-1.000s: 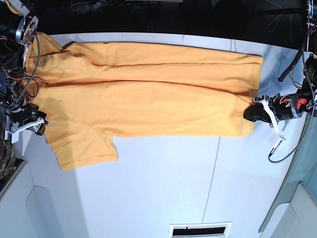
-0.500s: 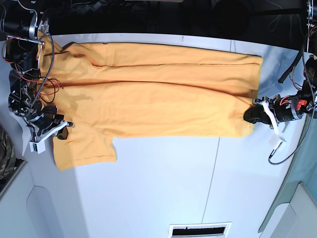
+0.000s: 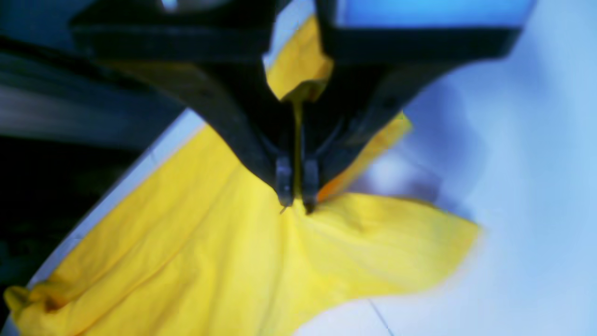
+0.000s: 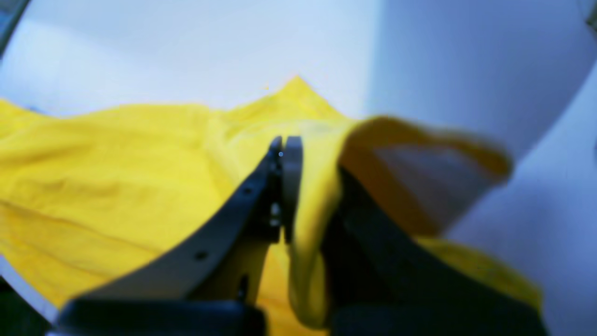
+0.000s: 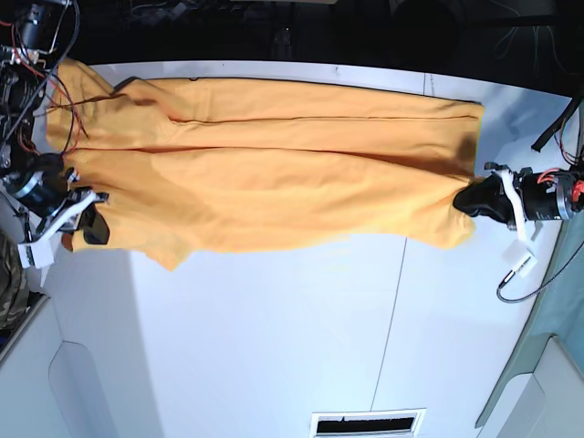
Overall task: Layout the t-shirt on the table in an organized manner, then fold the t-shirt properly
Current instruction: 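Grasp the shirt ends with both grippers and fold the shirt lengthwise again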
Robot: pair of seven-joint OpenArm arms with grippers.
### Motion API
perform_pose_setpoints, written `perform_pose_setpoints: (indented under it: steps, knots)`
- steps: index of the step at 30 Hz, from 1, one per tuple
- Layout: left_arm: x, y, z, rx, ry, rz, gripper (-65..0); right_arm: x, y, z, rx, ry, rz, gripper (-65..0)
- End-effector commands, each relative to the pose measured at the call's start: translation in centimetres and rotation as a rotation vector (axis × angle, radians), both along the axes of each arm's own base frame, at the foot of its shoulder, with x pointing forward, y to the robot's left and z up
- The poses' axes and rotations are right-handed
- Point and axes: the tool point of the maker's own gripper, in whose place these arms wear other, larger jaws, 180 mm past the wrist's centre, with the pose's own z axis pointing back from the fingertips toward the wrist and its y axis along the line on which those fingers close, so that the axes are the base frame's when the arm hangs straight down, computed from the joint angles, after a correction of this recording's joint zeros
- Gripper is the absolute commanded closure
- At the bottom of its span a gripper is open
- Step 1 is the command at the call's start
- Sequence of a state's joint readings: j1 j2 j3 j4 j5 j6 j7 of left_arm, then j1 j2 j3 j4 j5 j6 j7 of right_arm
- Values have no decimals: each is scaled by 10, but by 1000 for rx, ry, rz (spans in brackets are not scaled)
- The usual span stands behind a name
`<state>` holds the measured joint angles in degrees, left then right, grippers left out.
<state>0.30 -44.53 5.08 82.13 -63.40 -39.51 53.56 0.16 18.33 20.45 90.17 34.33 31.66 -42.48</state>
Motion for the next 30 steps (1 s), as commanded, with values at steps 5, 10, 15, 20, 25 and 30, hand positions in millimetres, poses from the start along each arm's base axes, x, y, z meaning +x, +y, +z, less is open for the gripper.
perform_pose_setpoints:
  steps: [5,10,15,20,25,30]
  knots:
    - [-13,10,5,4,-4,10,0,-47,5,12,-12,-24,32,0]
    - [-38,18,-11,32,67,16,0,-89,7,-13,-15,71,34,0]
    - [-65,24,-34,93,135,2,-112,-117,12,-34,-7,144,18,0]
    - [-68,15,-47,92,104,17,-296,-129,19,-45,-6,175,2,0]
    - [-62,8,-42,39,80,44,-304,-138,25,-52,20,243,-1,-302]
    - [-36,38,-10,-3,-10,175,-303,-141,19,-36,73,241,-24,-299]
